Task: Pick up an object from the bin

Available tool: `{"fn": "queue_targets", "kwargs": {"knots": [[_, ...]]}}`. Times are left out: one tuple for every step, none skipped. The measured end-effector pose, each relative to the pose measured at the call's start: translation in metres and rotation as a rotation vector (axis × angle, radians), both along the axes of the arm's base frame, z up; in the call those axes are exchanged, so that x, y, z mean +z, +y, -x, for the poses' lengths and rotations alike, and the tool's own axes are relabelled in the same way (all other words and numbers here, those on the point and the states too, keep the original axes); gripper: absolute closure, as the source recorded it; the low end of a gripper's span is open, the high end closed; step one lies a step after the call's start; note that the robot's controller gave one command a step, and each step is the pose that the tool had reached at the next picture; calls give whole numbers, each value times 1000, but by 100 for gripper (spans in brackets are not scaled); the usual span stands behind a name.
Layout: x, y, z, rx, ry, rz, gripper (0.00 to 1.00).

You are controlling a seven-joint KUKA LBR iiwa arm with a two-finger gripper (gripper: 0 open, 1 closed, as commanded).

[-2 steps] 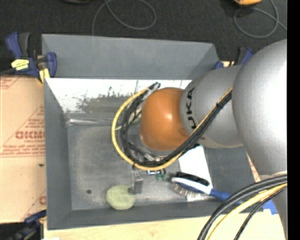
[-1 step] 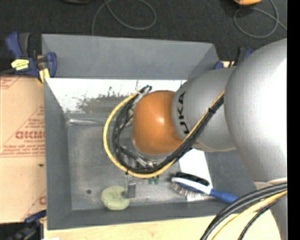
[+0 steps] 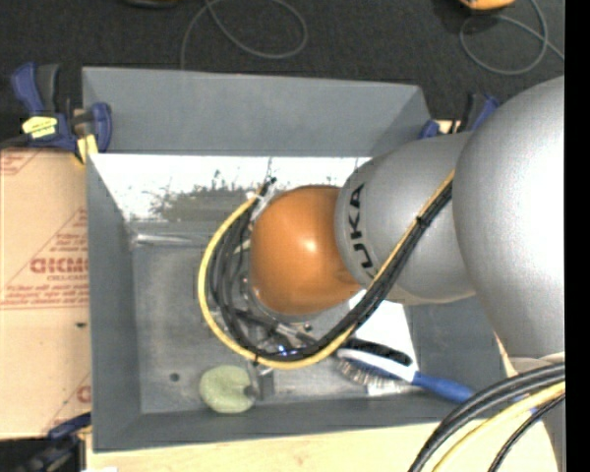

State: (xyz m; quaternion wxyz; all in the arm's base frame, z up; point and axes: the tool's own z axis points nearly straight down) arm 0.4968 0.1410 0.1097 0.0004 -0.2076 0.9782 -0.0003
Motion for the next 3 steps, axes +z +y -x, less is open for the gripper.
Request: {"fn": "queue_targets", "kwargs": {"knots": [[-37, 25, 15, 162, -19, -3, 0], [-37, 28, 21, 167, -7, -2, 100], [-37, 28, 21, 167, -7, -2, 100]]}}
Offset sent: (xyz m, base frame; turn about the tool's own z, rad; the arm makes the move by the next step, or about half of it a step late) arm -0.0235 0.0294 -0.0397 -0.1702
